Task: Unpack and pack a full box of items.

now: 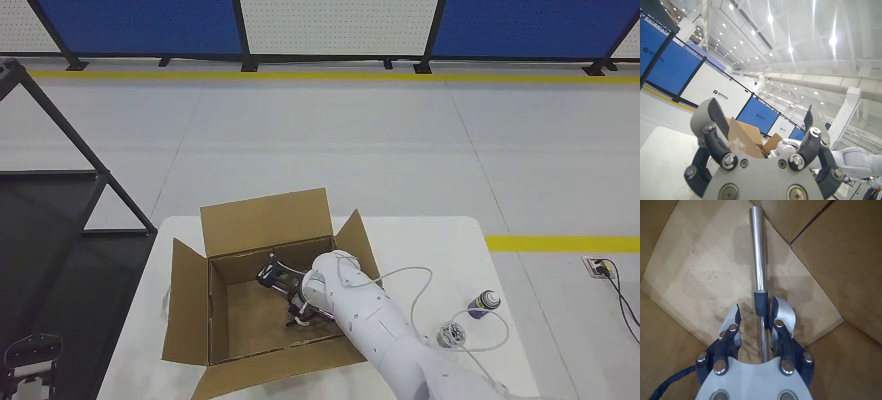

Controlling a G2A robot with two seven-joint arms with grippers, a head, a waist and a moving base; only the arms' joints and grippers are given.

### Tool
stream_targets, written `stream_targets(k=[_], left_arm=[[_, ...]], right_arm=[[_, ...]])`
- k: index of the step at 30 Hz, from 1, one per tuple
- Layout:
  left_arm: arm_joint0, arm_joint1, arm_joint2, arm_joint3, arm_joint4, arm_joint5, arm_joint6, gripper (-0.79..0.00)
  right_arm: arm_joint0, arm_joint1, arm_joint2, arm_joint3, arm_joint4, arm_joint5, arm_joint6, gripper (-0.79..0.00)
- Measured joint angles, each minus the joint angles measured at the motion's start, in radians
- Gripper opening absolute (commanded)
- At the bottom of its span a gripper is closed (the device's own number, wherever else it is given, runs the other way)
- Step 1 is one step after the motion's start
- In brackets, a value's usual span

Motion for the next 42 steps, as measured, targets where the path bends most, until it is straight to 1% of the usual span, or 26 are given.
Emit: stream_targets(k=[3,4,5,6,11,16,23,26,34,35,36,37,39,41,42], left_arm=[[-0.001,-0.003,-0.001,-0.001,-0.005,-0.003,-0.007,0.000],[-0.001,-0.004,-0.001,-0.001,-0.008,-0.003,-0.010,0.000],[-0.001,-0.005,-0.001,-0.002,-0.012,-0.004,-0.013,0.000],[-0.001,-0.006,-0.001,-0.003,-0.015,-0.005,-0.016,0.000],[-0.002,-0.010,-0.005,-0.006,-0.025,-0.005,-0.031,0.000],[-0.007,-0.015,-0.007,-0.007,-0.025,-0.001,-0.038,0.000],[-0.018,-0.023,-0.001,-0.003,-0.021,0.004,-0.050,0.000],[-0.024,-0.025,0.003,-0.003,-0.020,0.003,-0.059,0.000],[-0.032,-0.030,0.004,-0.002,-0.022,-0.002,-0.079,0.000],[-0.033,-0.031,0.004,-0.001,-0.022,-0.003,-0.081,0.000],[-0.033,-0.032,0.003,0.000,-0.022,-0.003,-0.082,0.000],[-0.034,-0.033,0.002,0.001,-0.022,-0.003,-0.084,0.000],[-0.036,-0.034,0.001,0.002,-0.021,-0.003,-0.086,0.000],[-0.037,-0.036,-0.001,0.002,-0.020,-0.003,-0.088,0.000],[-0.037,-0.036,-0.002,0.003,-0.020,-0.004,-0.088,0.000]], right_arm=[[-0.002,0.000,0.002,0.003,-0.007,0.001,0.001,-0.671],[-0.002,0.000,0.003,0.003,-0.009,0.002,0.002,-0.702],[-0.002,0.000,0.003,0.003,-0.013,0.004,0.002,-0.763],[-0.002,0.000,0.004,0.003,-0.017,0.006,0.002,-0.785],[-0.003,0.000,0.007,0.004,-0.031,0.011,0.000,-0.785],[0.006,0.003,0.014,0.003,-0.038,-0.005,-0.017,-0.785],[0.022,0.011,0.024,-0.001,-0.045,-0.079,-0.015,-0.785],[0.024,0.015,0.029,0.000,-0.047,-0.092,-0.012,-0.785],[0.017,0.018,0.033,-0.003,-0.062,-0.079,0.073,-0.785],[0.015,0.019,0.035,-0.004,-0.062,-0.078,0.079,-0.683],[0.014,0.019,0.037,-0.005,-0.061,-0.079,0.083,-0.520],[0.014,0.020,0.039,-0.006,-0.060,-0.081,0.086,-0.471],[0.013,0.021,0.042,-0.009,-0.058,-0.086,0.090,-0.400],[0.012,0.021,0.045,-0.014,-0.059,-0.089,0.090,-0.385],[0.011,0.021,0.046,-0.017,-0.061,-0.089,0.090,-0.394]])
